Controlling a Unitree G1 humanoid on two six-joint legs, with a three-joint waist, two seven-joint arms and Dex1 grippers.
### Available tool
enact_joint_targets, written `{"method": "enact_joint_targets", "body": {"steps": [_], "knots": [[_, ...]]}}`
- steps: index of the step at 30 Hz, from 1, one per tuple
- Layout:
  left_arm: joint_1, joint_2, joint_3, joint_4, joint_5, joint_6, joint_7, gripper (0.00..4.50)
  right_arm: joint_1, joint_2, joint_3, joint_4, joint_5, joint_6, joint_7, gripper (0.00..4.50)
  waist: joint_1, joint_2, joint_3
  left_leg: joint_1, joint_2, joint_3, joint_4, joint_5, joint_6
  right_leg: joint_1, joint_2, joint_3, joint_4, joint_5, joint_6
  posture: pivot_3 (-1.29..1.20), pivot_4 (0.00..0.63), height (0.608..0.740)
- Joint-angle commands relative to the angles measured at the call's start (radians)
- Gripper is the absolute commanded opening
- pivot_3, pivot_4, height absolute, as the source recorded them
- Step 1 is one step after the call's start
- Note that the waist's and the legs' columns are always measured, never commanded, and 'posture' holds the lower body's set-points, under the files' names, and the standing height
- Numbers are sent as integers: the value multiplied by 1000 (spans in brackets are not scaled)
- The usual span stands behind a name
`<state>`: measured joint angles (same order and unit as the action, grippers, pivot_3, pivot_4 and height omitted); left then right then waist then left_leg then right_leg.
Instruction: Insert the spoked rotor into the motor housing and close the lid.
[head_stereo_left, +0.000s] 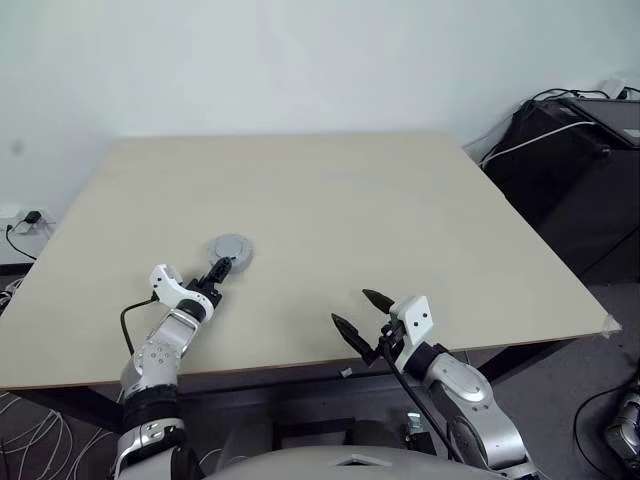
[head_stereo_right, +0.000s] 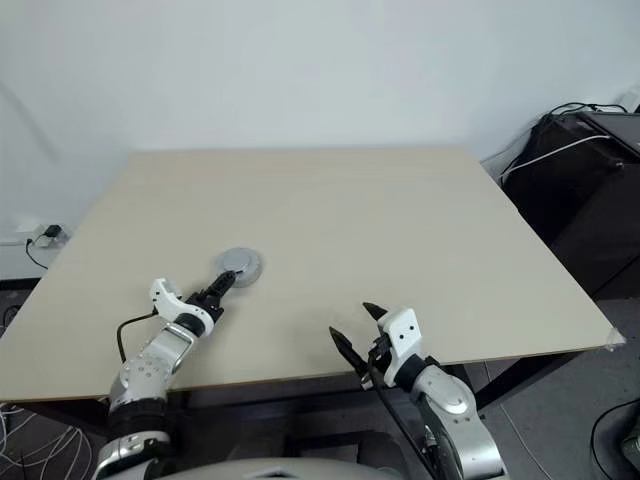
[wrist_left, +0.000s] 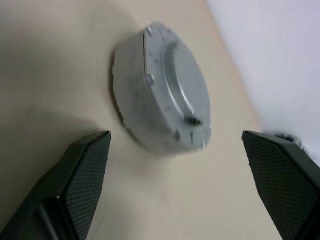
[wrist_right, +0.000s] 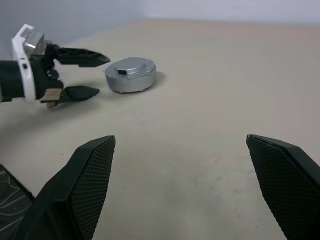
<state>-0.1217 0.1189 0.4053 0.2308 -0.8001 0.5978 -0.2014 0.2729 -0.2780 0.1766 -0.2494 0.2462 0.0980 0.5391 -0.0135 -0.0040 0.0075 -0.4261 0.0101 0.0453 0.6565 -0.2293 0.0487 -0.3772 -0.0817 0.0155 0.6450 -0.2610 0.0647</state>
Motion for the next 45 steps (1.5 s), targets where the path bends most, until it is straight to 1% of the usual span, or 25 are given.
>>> {"method": "enact_joint_targets", "body": {"steps": [1, 4, 8, 10, 12, 14, 18, 21, 26, 31, 37, 45], "knots": [[74, 45, -77, -89, 63, 27, -59, 4458, -21, 2, -8, -37, 16, 3, 4, 4500, -1, 2, -2, 0, 0, 0, 0, 0, 0, 0, 0, 0, 0, 0, 0, 0, 0, 740], [155, 89, -158, -165, 133, -7, -132, 4458, -25, -2, -16, -32, 21, 6, 10, 4500, -1, 4, -4, 0, 0, 1, -2, 0, 0, -1, -1, 1, -1, 0, -1, 0, 0, 740], [253, 134, -258, -253, 261, -166, -237, 4458, -25, -7, -22, -22, 26, 2, 19, 4500, 0, 6, -6, 0, -1, 3, -7, 0, 0, -4, -4, 4, -1, -1, -2, 0, 0, 740], [302, 143, -314, -286, 369, -327, -268, 4458, -22, -4, -21, -15, 21, -19, 22, 4500, 2, 6, -6, 0, -1, 3, -9, 0, 0, -5, -5, 5, -2, -2, -3, 0, 0, 740], [330, 138, -346, -298, 442, -442, -278, 4458, -17, -2, -17, -10, 13, -41, 27, 4500, 4, 6, -6, -1, -1, 4, -10, 0, 0, -6, -5, 5, -2, -2, -4, 0, 0, 740], [355, 123, -372, -303, 517, -559, -255, 4458, -7, -6, -6, -11, -3, -73, 37, 4500, 5, 7, -5, -2, -1, 4, -10, 0, 0, -7, -6, 4, -2, -3, -5, 0, 0, 740], [401, 63, -413, -293, 674, -815, -164, 4458, 17, 51, -31, 5, -8, -141, -20, 4500, 5, 7, -6, -3, -2, 4, -10, 0, 0, -7, -7, 4, -2, -3, -4, 0, 0, 740], [433, 35, -444, -289, 759, -921, -112, 4458, 30, 86, -59, 42, -50, -214, -84, 4500, 3, 7, -6, -3, -2, 4, -10, 0, 0, -7, -7, 4, -2, -3, -4, 0, 0, 740], [478, -7, -466, -299, 835, -1015, -30, 4458, 78, 129, -101, 93, -93, -304, -171, 4500, 4, 8, -5, -3, -2, 5, -10, 0, 0, -6, -6, 2, -2, -3, -4, 0, 0, 740], [507, -9, -463, -315, 793, -1025, -35, 4458, 122, 130, -97, 112, -101, -335, -176, 4500, 2, 9, -5, -3, -1, 5, -10, 0, 0, -6, -6, 0, -2, -3, -3, 0, 0, 740], [494, 6, -460, -312, 783, -1014, -41, 4458, 106, 118, -92, 145, -100, -341, -155, 4500, 2, 10, -4, -2, -1, 5, -9, 0, 0, -6, -8, -4, -1, -3, -3, 0, 0, 740], [465, 5, -461, -312, 779, -1001, -41, 4458, 103, 128, -88, 163, -107, -341, -164, 4500, 3, 10, -4, -2, -1, 5, -8, 0, 0, -6, -6, -4, -1, -3, -3, 0, 0, 740]]}}
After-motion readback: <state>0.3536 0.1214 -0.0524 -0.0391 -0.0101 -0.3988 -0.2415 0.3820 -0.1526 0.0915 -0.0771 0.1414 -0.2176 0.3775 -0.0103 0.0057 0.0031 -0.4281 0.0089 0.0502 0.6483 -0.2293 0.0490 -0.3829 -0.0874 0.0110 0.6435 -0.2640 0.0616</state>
